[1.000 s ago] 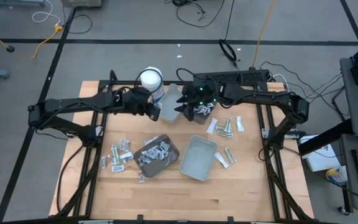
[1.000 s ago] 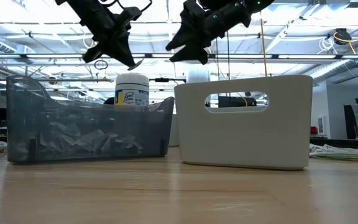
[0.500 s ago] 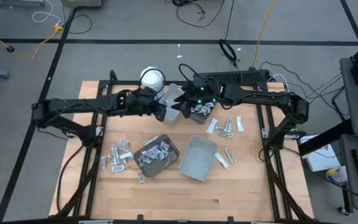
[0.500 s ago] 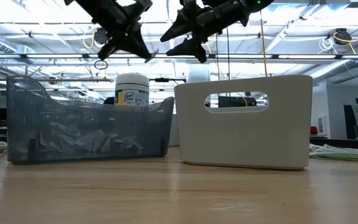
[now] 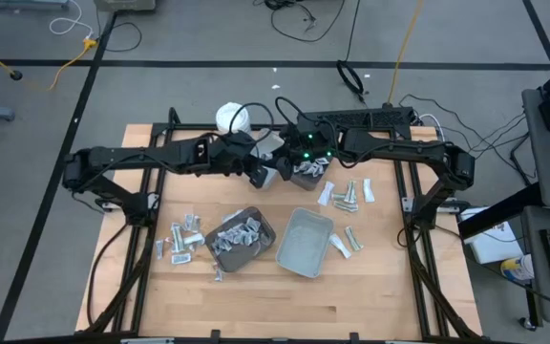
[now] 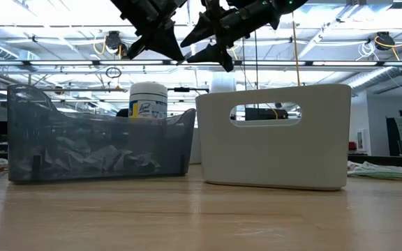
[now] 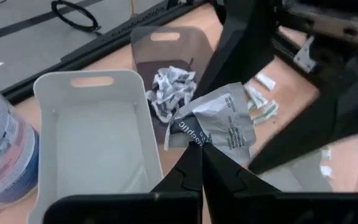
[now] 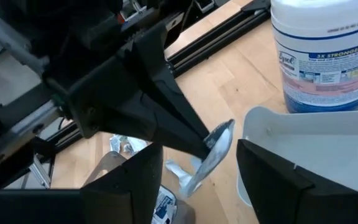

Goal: Pick & Place First Aid Supplies
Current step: Put the black towelette pack into the top black bin

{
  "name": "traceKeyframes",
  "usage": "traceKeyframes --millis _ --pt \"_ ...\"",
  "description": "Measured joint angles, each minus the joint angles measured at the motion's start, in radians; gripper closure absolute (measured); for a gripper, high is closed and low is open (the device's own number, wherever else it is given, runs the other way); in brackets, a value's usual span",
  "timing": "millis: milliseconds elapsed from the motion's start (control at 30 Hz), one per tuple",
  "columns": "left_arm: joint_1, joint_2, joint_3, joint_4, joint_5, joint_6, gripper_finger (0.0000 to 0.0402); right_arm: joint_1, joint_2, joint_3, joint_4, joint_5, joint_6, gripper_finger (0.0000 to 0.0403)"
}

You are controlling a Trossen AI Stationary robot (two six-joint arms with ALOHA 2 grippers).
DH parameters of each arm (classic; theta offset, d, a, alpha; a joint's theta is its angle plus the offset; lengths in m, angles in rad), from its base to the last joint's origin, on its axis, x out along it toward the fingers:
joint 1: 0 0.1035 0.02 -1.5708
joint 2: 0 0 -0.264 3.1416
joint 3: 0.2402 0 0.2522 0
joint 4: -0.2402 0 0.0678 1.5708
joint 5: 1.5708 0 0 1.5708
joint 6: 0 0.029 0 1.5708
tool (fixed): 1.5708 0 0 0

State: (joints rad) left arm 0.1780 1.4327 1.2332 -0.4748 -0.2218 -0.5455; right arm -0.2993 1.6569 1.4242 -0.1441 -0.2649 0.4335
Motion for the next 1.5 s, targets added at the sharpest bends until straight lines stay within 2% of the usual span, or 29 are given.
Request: traceKeyframes --millis 100,300,400,500,700,800,900,1033,1167,1300,1500 --pt "0.000 0.004 0.009 0.004 0.000 0.014 0.0402 0.000 0.000 0.000 -0.003 -0.001 -0.001 0.0242" --pt "-0.001 0.004 0.009 -0.027 0.019 0.045 0.0401 0.000 0.000 0.000 -0.010 -0.004 -0.018 0.0354" --pt "0.000 0.004 0.009 -0.028 0.084 0.077 0.0390 -0.007 0.000 -0.001 -0.017 -0.077 -0.050 0.0393" --pt "-0.004 0.004 0.009 -0.026 0.102 0.071 0.0362 -0.010 0.000 -0.001 -0.025 -0.111 -0.047 0.0398" --pt "-0.003 -0.006 0.009 -0.082 0.194 0.032 0.0277 -0.047 0.000 0.000 -0.134 -0.134 -0.082 0.0400" --pt "-0.002 -0.004 0.008 -0.152 0.198 -0.010 0.0245 -0.083 0.000 0.007 -0.254 -0.124 -0.150 0.0401" --pt "-0.002 -0.004 0.008 -0.190 0.198 -0.016 0.0224 -0.117 0.000 0.008 -0.369 -0.067 -0.226 0.0401" --pt "-0.002 -0.004 0.008 -0.204 0.223 -0.014 0.0209 -0.159 0.000 0.008 -0.489 0.038 -0.320 0.0402" --pt "-0.002 -0.004 0.008 -0.204 0.222 -0.015 0.0207 -0.189 0.000 0.008 -0.536 0.142 -0.402 0.0402" --pt "-0.002 -0.004 0.008 -0.205 0.223 -0.015 0.0214 -0.201 0.029 0.009 -0.517 0.139 -0.428 0.0402" --pt "-0.006 -0.004 0.008 -0.221 0.225 -0.037 0.0222 -0.211 0.058 -0.065 -0.455 0.138 -0.476 0.0402"
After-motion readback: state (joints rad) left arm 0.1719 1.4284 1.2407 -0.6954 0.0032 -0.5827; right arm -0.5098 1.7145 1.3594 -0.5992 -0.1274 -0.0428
